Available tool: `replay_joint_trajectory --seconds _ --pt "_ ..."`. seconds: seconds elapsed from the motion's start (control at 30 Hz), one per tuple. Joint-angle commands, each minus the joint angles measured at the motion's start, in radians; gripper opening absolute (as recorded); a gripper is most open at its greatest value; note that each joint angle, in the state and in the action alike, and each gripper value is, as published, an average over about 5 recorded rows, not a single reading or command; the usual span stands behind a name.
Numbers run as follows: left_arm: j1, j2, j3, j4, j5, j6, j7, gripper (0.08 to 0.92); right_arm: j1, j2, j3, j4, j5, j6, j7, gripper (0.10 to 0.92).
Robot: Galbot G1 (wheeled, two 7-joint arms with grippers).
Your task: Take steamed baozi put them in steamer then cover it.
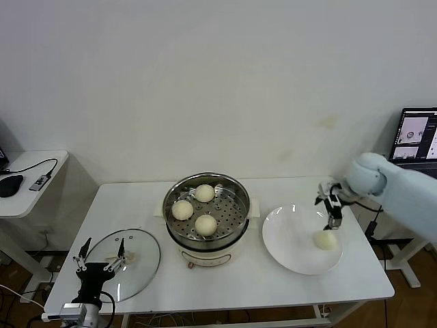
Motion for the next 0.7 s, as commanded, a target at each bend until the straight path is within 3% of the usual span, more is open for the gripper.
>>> replay_joint_trajectory --seconds 0.03,0.7 --pt "-0.001 0.0 0.001 -0.001 0.002 0.003 0.0 0.823 -0.225 -0.004 0.142 -0.086 -0.087 0.013 0.003 0.823" --pt "-0.002 -0.004 -0.006 0.011 0.004 0.003 0.0 0.823 -0.287 0.139 0.224 -0.244 -0.178 0.036 0.031 0.808"
